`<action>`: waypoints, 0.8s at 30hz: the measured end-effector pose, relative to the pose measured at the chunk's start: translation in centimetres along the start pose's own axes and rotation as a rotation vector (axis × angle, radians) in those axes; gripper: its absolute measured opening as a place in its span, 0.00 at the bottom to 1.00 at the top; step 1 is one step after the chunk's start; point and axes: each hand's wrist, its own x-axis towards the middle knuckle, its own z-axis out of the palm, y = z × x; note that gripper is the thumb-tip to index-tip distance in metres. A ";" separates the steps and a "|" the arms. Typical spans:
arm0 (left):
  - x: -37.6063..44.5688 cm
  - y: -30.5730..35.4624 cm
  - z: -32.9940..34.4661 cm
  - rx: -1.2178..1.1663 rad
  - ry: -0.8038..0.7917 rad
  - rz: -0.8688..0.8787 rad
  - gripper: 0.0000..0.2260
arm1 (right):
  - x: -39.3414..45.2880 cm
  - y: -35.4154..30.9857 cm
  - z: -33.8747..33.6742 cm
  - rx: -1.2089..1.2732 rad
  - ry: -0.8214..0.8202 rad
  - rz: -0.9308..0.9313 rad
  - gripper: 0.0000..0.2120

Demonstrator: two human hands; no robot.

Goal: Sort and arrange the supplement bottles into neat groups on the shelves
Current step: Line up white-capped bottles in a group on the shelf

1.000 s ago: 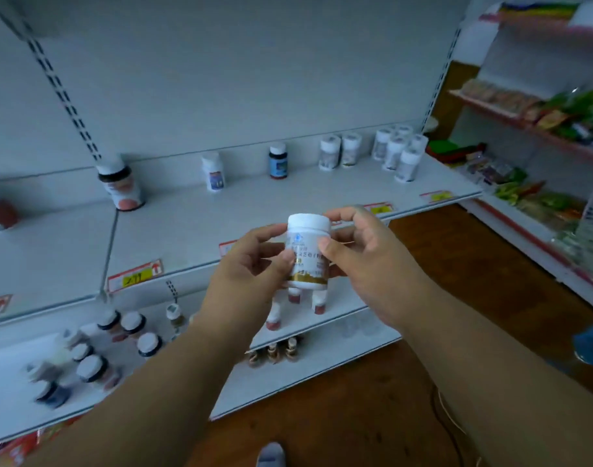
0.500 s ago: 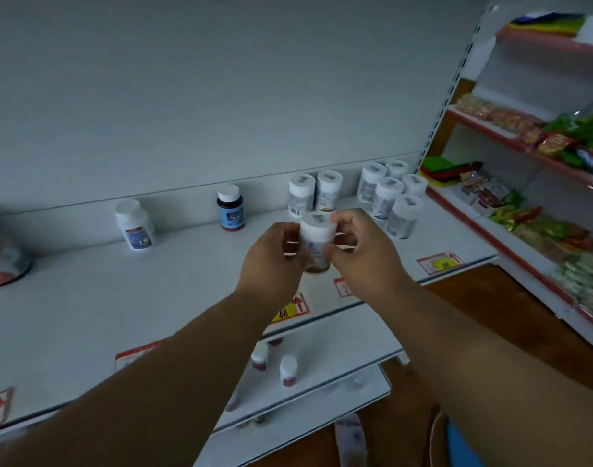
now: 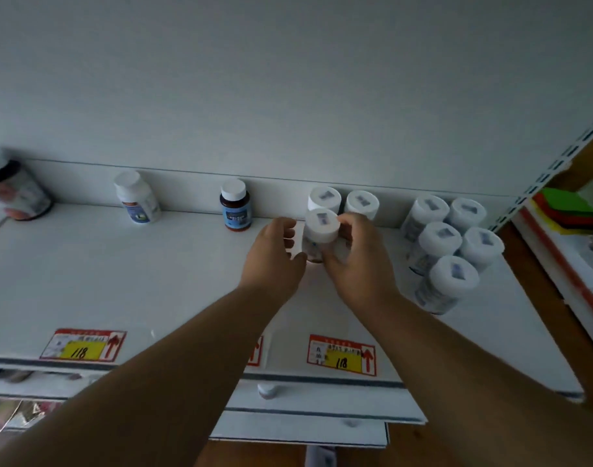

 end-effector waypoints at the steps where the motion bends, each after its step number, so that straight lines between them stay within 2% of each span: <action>1: -0.7 0.1 -0.5 0.007 0.002 -0.005 0.22 | -0.6 -0.3 -0.4 -0.008 0.018 -0.008 0.21; 7: -6.6 -0.7 -6.3 0.072 0.059 0.095 0.20 | -5.1 -5.8 -0.3 0.034 0.093 -0.170 0.24; 14: -16.8 -9.8 -20.2 0.128 0.218 0.158 0.19 | -13.3 -20.7 7.1 0.187 -0.034 -0.312 0.22; 20: -27.5 -19.3 -35.1 0.220 0.372 -0.043 0.18 | -21.7 -35.1 15.8 0.328 -0.243 -0.424 0.20; 24: -31.1 -24.2 -42.8 0.253 0.455 -0.134 0.18 | -23.7 -42.3 20.7 0.338 -0.337 -0.515 0.18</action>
